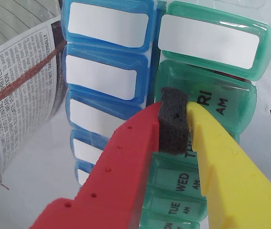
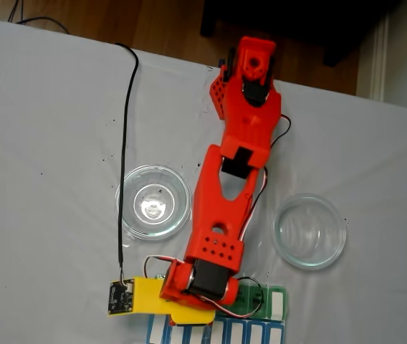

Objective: Sort medicines into box.

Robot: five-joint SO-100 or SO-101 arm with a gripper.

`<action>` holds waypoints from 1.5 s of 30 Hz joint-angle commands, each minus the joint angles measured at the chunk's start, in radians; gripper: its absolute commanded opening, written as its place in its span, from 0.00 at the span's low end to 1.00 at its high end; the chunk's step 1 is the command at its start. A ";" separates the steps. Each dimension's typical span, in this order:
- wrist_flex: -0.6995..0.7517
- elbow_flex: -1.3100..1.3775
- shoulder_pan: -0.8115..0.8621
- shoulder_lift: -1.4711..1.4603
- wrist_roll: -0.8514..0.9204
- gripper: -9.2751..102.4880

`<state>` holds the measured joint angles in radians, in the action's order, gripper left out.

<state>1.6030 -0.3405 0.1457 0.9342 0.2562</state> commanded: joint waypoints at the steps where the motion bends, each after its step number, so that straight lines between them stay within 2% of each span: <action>1: 0.170 0.334 -0.002 -0.095 0.006 0.09; 3: 0.218 0.523 0.000 -0.199 -0.009 0.09; 6: 0.218 0.578 0.005 -0.242 -0.017 0.09; 9: 0.218 0.555 0.020 -0.222 -0.015 0.09; 14: 0.215 0.365 0.035 -0.103 -0.011 0.09; 21: 0.224 0.430 0.035 -0.164 0.009 0.09; 28: 0.215 0.190 0.031 -0.005 0.041 0.09; 37: 0.215 0.268 0.014 -0.107 0.048 0.09; 45: 0.216 0.110 -0.011 -0.031 0.078 0.09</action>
<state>1.8178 -0.1979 0.1580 0.8268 0.3206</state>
